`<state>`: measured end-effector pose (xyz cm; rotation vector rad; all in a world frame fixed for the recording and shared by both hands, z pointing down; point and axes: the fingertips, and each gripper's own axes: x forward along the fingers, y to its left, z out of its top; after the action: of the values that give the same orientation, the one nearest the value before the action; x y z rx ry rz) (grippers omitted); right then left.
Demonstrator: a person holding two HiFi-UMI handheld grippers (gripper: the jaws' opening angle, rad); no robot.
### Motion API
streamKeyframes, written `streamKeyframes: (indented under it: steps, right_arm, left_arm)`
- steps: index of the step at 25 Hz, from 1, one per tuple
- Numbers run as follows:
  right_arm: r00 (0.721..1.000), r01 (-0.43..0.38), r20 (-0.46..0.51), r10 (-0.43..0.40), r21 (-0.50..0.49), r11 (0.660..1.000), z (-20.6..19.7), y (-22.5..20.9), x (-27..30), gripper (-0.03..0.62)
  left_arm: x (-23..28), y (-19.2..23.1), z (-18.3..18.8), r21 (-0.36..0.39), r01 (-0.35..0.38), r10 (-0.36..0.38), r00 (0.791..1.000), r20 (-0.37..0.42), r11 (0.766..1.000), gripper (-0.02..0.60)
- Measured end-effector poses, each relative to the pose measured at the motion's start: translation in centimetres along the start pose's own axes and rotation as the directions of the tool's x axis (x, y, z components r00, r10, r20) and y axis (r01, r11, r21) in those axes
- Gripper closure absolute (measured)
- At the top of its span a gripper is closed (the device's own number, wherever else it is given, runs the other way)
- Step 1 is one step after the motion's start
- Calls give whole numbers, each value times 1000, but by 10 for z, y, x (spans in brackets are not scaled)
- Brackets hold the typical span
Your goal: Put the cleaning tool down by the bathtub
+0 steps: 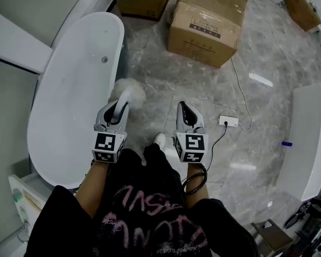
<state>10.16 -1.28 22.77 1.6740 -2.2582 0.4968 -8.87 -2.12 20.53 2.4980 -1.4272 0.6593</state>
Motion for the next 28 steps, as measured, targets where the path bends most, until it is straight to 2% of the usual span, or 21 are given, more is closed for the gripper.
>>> streamKeyframes:
  steps: [7,15,28]
  right_arm:
    - [999,-10,-36,11,8,1000,-11,-6,12,580]
    - [998,5,-58,-4,17,1000,-14,-5,18,580]
    - [988,75,-133,-72,19,997,-35,-17,41,580]
  left_arm:
    - [10,5,-7,-30,-22,21,999,-25,999,489]
    - [21,15,-15,-42,-3,1,999,-51,999,489]
    - [59,25,-46,-60,77,-83,989,-119,995,489]
